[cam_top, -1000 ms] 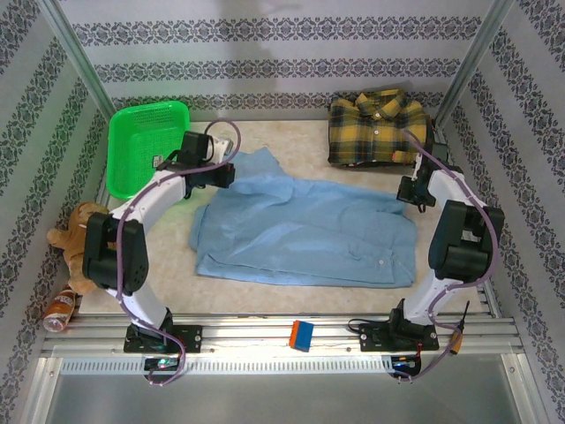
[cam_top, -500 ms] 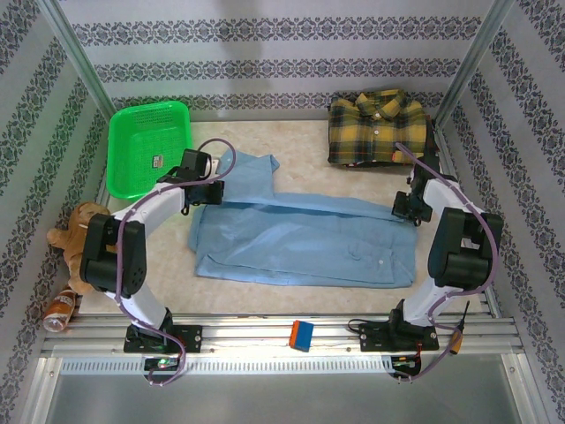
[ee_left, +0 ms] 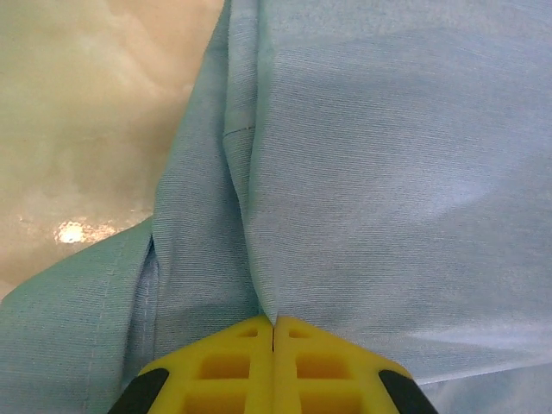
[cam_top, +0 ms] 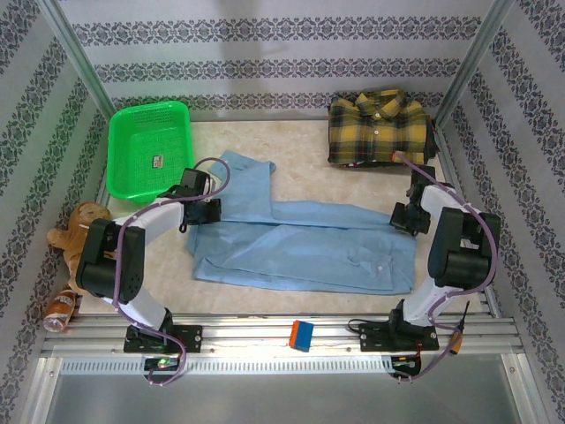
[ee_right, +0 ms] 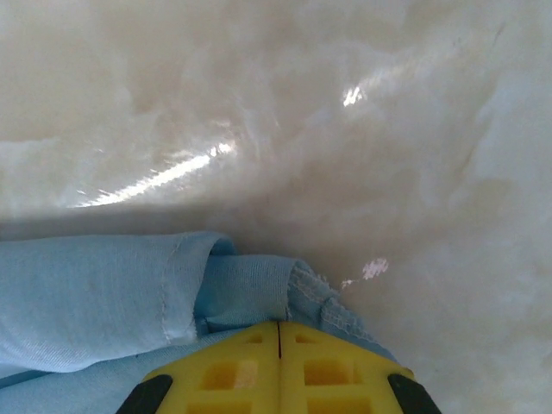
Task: Fold and stack the long sleeve shirts
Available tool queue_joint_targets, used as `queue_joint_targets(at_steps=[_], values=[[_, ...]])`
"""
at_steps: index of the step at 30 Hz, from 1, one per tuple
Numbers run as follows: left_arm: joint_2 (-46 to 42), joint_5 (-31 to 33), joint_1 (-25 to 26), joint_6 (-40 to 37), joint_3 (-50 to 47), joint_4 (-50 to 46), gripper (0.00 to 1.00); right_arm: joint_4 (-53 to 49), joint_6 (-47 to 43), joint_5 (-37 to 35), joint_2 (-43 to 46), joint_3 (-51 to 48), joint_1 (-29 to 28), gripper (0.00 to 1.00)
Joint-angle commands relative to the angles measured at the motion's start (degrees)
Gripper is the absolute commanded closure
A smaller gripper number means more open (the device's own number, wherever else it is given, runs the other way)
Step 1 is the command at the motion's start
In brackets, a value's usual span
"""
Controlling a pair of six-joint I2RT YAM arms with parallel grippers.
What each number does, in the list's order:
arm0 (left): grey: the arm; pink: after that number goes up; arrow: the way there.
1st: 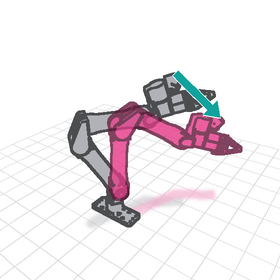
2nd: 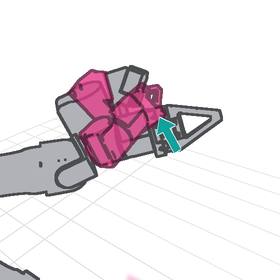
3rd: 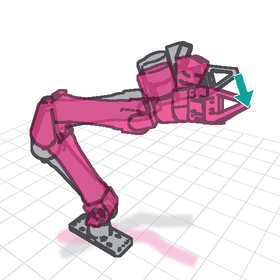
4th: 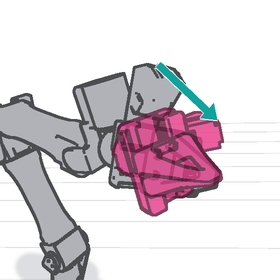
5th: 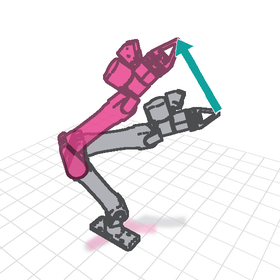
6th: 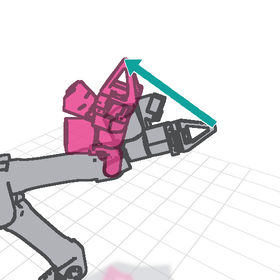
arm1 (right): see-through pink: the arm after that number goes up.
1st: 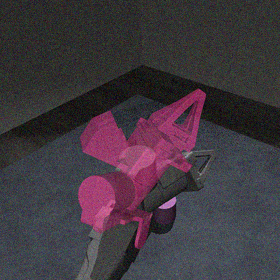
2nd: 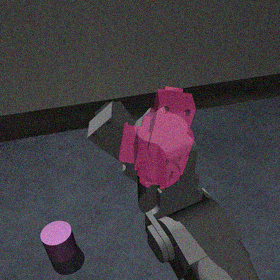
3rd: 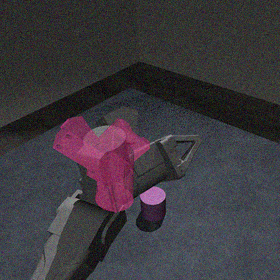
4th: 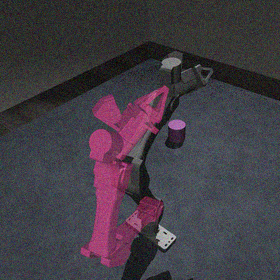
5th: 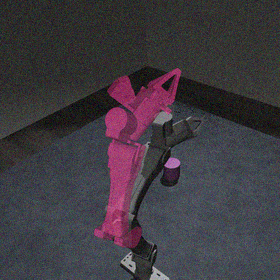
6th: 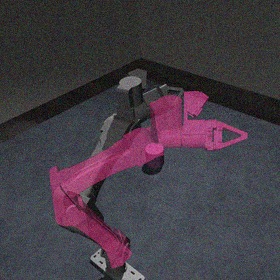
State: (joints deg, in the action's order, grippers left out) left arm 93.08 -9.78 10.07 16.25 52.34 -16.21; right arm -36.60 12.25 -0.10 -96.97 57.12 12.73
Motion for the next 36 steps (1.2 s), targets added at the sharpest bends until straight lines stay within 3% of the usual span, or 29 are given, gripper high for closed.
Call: queue_joint_targets(at_steps=[1, 10, 12, 14, 16, 23, 26, 34, 36], values=[[1.59, 9.34, -1.77, 1.72, 1.77, -4.51, 0.99, -0.31, 1.97, -8.59, 1.28, -2.02, 0.91, 1.00], [5.62, 10.62, -1.80, 3.65, 4.61, -7.99, 0.95, -2.09, 4.29, -9.59, 1.74, -2.70, 0.89, 1.00], [6.31, 10.16, -1.72, 4.38, 4.89, -9.41, 0.85, -2.30, 4.77, -9.19, 1.82, -2.77, 0.91, 0.99], [5.71, 10.25, -1.67, 5.22, 3.96, -9.37, 0.59, -1.55, 5.42, -9.08, 2.82, -3.64, 0.78, 0.88], [4.08, 10.44, -1.65, 6.26, 3.53, -9.84, 0.42, -1.37, 6.26, -9.44, 4.15, -4.33, 0.87, 0.74], [-3.00, 3.91, -1.19, 10.75, 12.81, -13.53, 0.16, 1.20, 6.87, -3.36, 16.48, -5.68, 0.12, 0.30], [0.07, 2.09, -1.20, 12.58, 22.32, -17.07, 0.13, 3.02, 6.11, -1.12, 21.90, -4.68, -2.25, 0.21], [24.40, -0.03, -1.22, 12.23, 56.60, -32.06, 0.15, 1.65, 3.25, 1.77, 22.13, 3.10, -11.80, 0.19], [27.35, 0.38, -1.24, 12.07, 60.72, -34.04, 0.17, 1.40, 3.22, 2.06, 21.50, 3.82, -12.81, 0.19]])
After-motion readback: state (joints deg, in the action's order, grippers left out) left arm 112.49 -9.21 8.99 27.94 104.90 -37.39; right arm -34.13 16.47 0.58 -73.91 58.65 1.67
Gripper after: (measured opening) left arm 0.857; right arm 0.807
